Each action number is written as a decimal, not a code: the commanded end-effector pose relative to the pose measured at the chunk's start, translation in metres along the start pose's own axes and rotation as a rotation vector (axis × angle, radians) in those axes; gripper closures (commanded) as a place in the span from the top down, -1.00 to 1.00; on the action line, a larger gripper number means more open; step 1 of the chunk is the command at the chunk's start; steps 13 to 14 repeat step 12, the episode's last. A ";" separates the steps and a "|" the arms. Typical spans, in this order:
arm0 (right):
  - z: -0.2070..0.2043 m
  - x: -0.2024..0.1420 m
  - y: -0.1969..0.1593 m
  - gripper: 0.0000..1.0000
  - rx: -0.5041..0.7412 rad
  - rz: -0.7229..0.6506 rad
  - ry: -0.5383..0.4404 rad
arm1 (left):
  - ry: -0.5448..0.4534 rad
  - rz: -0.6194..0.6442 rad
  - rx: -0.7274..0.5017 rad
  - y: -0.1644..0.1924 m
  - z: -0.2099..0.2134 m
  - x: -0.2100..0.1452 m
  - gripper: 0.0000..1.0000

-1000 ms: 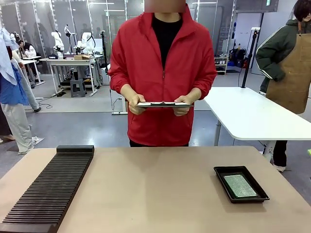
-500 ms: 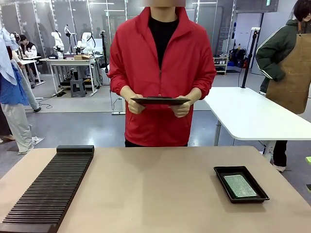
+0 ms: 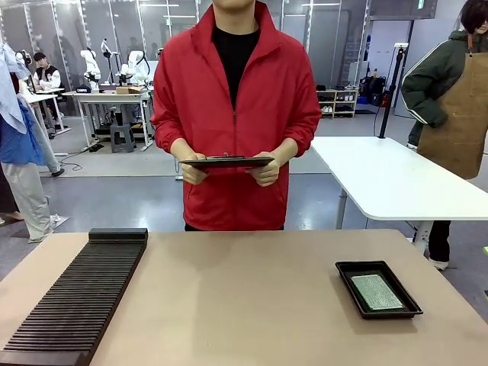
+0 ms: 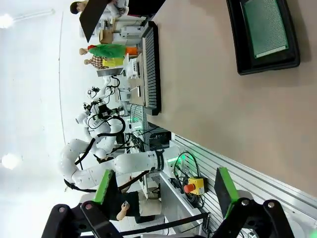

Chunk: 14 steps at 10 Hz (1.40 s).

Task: Inspect the PCB.
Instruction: Place the Blank PCB in the ESD tray.

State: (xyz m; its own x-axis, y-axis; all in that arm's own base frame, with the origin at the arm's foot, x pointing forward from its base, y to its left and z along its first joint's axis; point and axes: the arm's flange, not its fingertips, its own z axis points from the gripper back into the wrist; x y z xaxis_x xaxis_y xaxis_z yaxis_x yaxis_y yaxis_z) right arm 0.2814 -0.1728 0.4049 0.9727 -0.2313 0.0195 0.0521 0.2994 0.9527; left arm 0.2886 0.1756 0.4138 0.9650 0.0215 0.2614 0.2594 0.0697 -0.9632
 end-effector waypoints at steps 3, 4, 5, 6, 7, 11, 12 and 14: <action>0.001 0.001 0.003 1.00 0.014 0.010 -0.004 | 0.004 -0.009 0.005 -0.003 0.000 0.000 1.00; 0.001 0.001 0.003 1.00 0.014 0.010 -0.004 | 0.004 -0.009 0.005 -0.003 0.000 0.000 1.00; 0.001 0.001 0.003 1.00 0.014 0.010 -0.004 | 0.004 -0.009 0.005 -0.003 0.000 0.000 1.00; 0.001 0.001 0.003 1.00 0.014 0.010 -0.004 | 0.004 -0.009 0.005 -0.003 0.000 0.000 1.00; 0.001 0.001 0.003 1.00 0.014 0.010 -0.004 | 0.004 -0.009 0.005 -0.003 0.000 0.000 1.00; 0.001 0.001 0.003 1.00 0.014 0.010 -0.004 | 0.004 -0.009 0.005 -0.003 0.000 0.000 1.00; 0.001 0.001 0.003 1.00 0.014 0.010 -0.004 | 0.004 -0.009 0.005 -0.003 0.000 0.000 1.00; 0.001 0.001 0.003 1.00 0.014 0.010 -0.004 | 0.004 -0.009 0.005 -0.003 0.000 0.000 1.00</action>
